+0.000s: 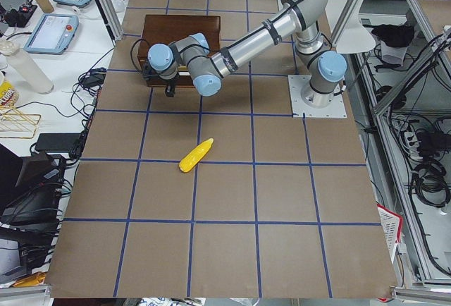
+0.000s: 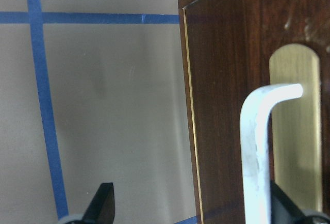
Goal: Open drawer and put corn inside
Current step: 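Pull the drawer outward from the cabinet with the left gripper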
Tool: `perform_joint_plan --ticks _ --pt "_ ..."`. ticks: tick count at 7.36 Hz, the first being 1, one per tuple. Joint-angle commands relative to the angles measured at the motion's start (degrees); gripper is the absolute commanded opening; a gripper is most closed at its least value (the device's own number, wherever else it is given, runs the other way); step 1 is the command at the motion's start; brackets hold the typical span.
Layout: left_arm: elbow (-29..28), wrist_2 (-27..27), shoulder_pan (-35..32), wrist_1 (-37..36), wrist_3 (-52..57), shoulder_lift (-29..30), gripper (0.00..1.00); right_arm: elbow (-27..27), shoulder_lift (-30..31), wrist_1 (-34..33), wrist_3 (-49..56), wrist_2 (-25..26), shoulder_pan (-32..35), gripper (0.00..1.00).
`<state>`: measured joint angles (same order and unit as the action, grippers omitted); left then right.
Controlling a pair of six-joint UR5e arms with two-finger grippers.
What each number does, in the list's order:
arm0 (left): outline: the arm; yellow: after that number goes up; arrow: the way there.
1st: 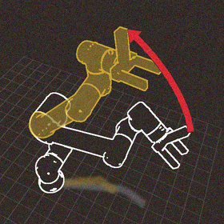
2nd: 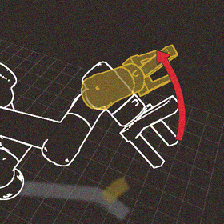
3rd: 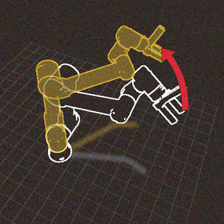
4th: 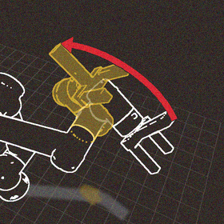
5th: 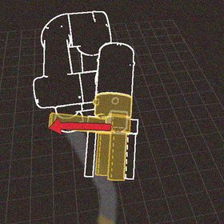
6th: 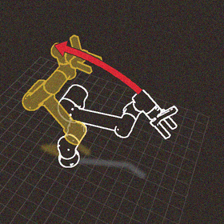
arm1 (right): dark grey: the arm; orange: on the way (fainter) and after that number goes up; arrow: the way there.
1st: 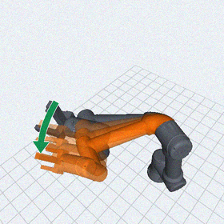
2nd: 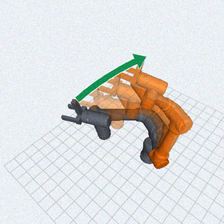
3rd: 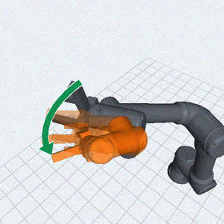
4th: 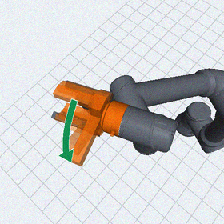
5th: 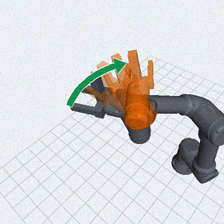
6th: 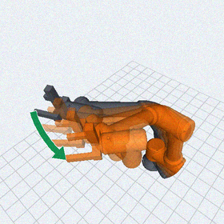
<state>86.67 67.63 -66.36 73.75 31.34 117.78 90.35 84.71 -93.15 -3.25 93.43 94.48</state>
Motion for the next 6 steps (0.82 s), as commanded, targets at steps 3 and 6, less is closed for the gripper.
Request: perform_joint_plan --ticks 3,6 --pt "-0.1 0.0 0.5 0.0 0.9 0.0 1.00 0.0 -0.1 0.1 0.0 0.0 0.0 1.00" --pt "-0.1 0.0 1.1 0.1 2.1 0.0 1.00 0.0 -0.1 0.0 0.0 0.0 0.0 1.00"
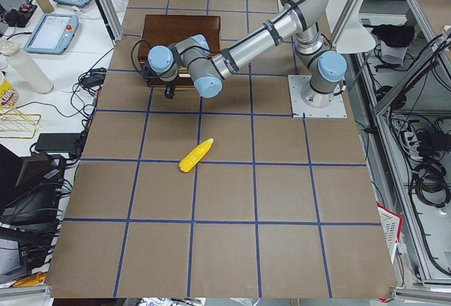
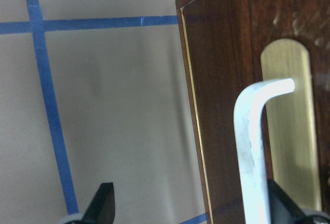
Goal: Open drawer and put corn inside
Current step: 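Pull the drawer outward from the cabinet with the left gripper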
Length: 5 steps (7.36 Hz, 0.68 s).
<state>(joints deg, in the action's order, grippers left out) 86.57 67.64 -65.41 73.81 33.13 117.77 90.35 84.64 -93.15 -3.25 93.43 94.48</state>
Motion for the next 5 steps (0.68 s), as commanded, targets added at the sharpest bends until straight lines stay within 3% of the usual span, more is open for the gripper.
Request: perform_joint_plan --ticks 1,5 --pt "-0.1 0.0 0.2 0.0 0.3 -0.1 1.00 0.0 0.0 0.1 0.0 0.0 0.0 1.00" --pt "0.0 0.1 2.4 0.3 3.7 0.0 1.00 0.0 0.0 0.1 0.0 0.0 0.0 1.00"
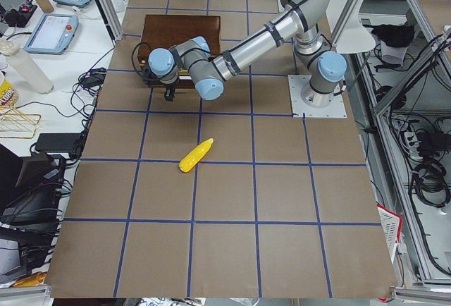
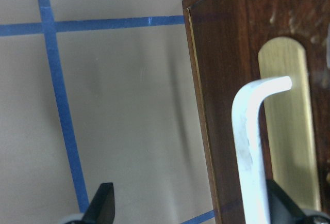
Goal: Open drawer and put corn inside
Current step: 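Pull the drawer outward from the cabinet with the left gripper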
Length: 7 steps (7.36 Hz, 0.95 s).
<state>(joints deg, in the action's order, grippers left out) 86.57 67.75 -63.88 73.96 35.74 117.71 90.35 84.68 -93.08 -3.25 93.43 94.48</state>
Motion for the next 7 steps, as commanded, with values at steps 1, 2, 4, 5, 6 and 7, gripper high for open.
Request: perform_joint_plan --ticks 1,2,4,5,6,7 --pt "0.0 0.0 0.9 0.0 1.2 0.1 1.00 0.0 0.0 0.0 0.0 0.0 0.0 1.00" --pt "0.0 0.1 1.0 -0.1 1.6 0.1 1.00 0.0 0.1 0.0 0.0 0.0 0.0 1.00" --pt "0.0 0.1 2.3 0.0 2.3 0.1 1.00 0.0 0.0 0.0 0.0 0.0 0.0 1.00" --pt "0.0 0.1 2.4 0.0 3.5 0.1 1.00 0.0 0.0 -0.1 0.0 0.0 0.0 1.00" --pt "0.0 0.2 2.4 0.0 3.8 0.1 1.00 0.0 0.0 0.0 0.0 0.0 0.0 1.00" --pt "-0.1 0.2 2.6 0.0 3.9 0.1 1.00 0.0 0.0 0.0 0.0 0.0 0.0 1.00"
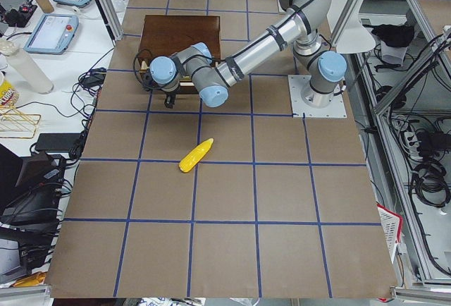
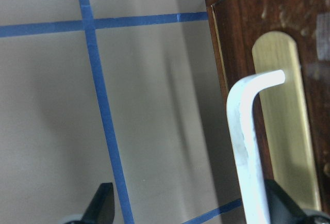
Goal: Open drawer and put corn inside
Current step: 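Pull the drawer outward from the cabinet with the left gripper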
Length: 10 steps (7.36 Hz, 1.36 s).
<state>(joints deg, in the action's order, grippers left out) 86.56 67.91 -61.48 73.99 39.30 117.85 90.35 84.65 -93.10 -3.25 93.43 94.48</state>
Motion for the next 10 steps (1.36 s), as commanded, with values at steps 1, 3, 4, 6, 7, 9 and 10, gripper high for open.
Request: perform_joint_plan --ticks 1,3,4,6,7,9,10 --pt "-0.1 1.1 0.6 -0.1 0.3 0.0 1.00 0.0 0.0 0.0 0.0 0.0 0.0 1.00" --pt "-0.2 1.2 0.6 -0.1 0.5 0.0 1.00 0.0 0.0 0.0 0.0 0.0 0.0 1.00" --pt "-1.4 1.5 0.6 0.4 1.2 0.1 1.00 0.0 0.1 -0.1 0.0 0.0 0.0 1.00" --pt "-2.8 2.4 0.6 1.2 1.6 0.6 1.00 0.0 0.1 0.0 0.0 0.0 0.0 1.00" --pt "-2.8 2.4 0.7 1.2 3.2 1.1 1.00 0.0 0.0 0.0 0.0 0.0 0.0 1.00" --pt "-3.1 2.4 2.0 1.2 3.4 1.3 1.00 0.0 0.0 0.0 0.0 0.0 0.0 1.00" --pt "-3.1 2.4 2.5 1.3 3.4 1.4 1.00 0.0 0.1 0.0 0.0 0.0 0.0 1.00"
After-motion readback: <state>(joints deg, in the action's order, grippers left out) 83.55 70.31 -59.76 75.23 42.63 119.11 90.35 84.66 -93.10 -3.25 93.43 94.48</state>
